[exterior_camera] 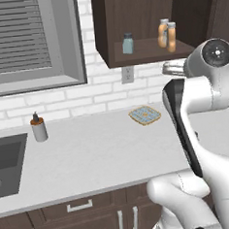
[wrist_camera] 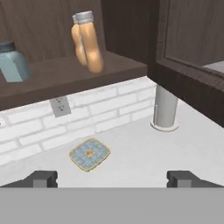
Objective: Put the shaker and condiment bottle from the counter next to their counterparts in the cabinet.
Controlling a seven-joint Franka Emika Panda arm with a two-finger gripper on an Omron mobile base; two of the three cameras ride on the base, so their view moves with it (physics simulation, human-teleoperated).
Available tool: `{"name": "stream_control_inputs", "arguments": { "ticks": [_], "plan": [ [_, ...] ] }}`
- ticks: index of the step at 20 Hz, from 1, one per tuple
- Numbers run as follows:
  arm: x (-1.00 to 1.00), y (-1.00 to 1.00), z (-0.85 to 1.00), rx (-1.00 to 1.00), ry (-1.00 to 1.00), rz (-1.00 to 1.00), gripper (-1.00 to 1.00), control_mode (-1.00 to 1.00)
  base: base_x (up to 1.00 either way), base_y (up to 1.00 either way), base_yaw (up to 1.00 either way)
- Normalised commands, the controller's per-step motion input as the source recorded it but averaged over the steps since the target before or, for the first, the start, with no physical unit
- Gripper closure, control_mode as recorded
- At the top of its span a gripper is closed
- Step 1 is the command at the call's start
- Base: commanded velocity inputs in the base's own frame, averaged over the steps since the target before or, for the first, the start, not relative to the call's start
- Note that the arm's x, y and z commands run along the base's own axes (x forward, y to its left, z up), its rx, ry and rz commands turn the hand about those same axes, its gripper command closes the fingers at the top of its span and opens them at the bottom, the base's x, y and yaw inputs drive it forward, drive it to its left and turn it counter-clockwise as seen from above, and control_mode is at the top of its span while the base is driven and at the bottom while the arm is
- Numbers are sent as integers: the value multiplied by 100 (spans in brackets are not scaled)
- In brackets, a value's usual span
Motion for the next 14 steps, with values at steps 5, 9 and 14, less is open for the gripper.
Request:
{"name": "stream_control_inputs", "arguments": {
  "ticks": [5, 9, 14],
  "plan": [
    [-38, 12, -94, -1, 0, -4, -100, -100, 0, 0, 0],
    [-65, 3, -56, 0, -12, -7, -100, -100, 0, 0, 0],
    [-34, 1, -53, 0, -2, -8, -100, -100, 0, 0, 0]
  ]
}}
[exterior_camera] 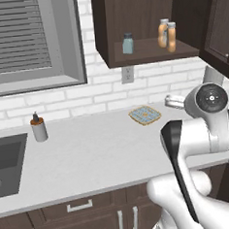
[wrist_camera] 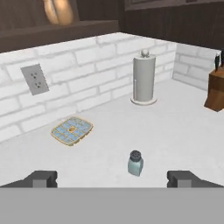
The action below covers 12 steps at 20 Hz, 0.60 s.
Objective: Put the shaker and condiment bottle from the counter next to their counterparts in the cabinet.
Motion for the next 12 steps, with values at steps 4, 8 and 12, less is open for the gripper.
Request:
{"name": "stream_control_inputs", "arguments": {
  "ticks": [4, 8, 12],
  "plan": [
    [-5, 0, -74, 0, 0, -2, -100, -100, 0, 0, 0],
    [0, -8, -69, 0, -6, 0, -100, -100, 0, 0, 0],
    [0, -27, -59, 0, -11, -5, -100, -100, 0, 0, 0]
  ]
}}
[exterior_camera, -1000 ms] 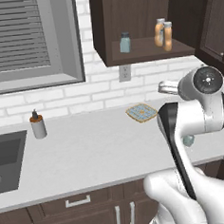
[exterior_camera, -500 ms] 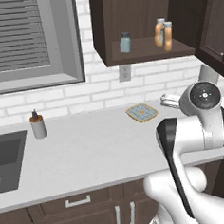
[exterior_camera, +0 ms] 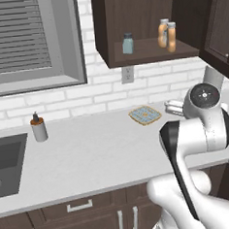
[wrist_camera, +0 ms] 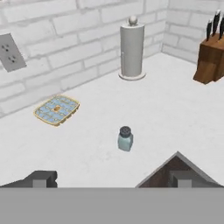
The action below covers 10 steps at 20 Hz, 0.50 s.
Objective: Put the shaker and condiment bottle from the counter next to their counterparts in the cabinet.
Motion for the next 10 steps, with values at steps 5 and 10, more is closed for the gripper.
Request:
{"name": "stream_control_inputs", "arguments": {
  "ticks": [5, 10],
  "plan": [
    [4, -27, -60, 0, -10, -18, -100, -100, 0, 0, 0],
    [18, -38, -46, 4, -2, -13, -100, -100, 0, 0, 0]
  ]
}}
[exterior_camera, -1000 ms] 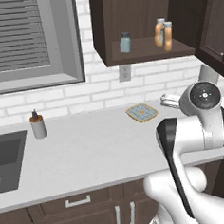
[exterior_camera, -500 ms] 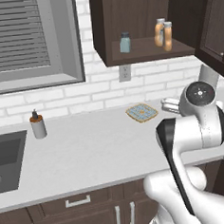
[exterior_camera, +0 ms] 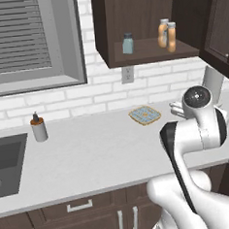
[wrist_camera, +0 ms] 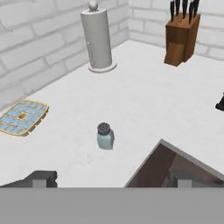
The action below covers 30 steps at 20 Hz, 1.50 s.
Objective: Put the shaker and condiment bottle from the counter next to their counterparts in the cabinet.
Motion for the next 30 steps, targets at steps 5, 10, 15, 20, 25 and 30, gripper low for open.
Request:
{"name": "stream_control_inputs", "arguments": {
  "ticks": [5, 10, 15, 20, 25, 30],
  "plan": [
    [37, -34, -55, 5, 0, -12, -100, -100, 0, 0, 0],
    [8, 7, -39, 0, 0, -10, -100, -100, 0, 0, 0],
    [27, -4, -19, 0, 0, -5, -100, -100, 0, 0, 0],
    [14, -1, -39, 0, 9, 0, -100, -100, 0, 0, 0],
    [2, -7, -29, 2, 1, 0, -100, -100, 0, 0, 0],
    [26, -12, -21, 0, 0, 0, -100, -100, 0, 0, 0]
  ]
}}
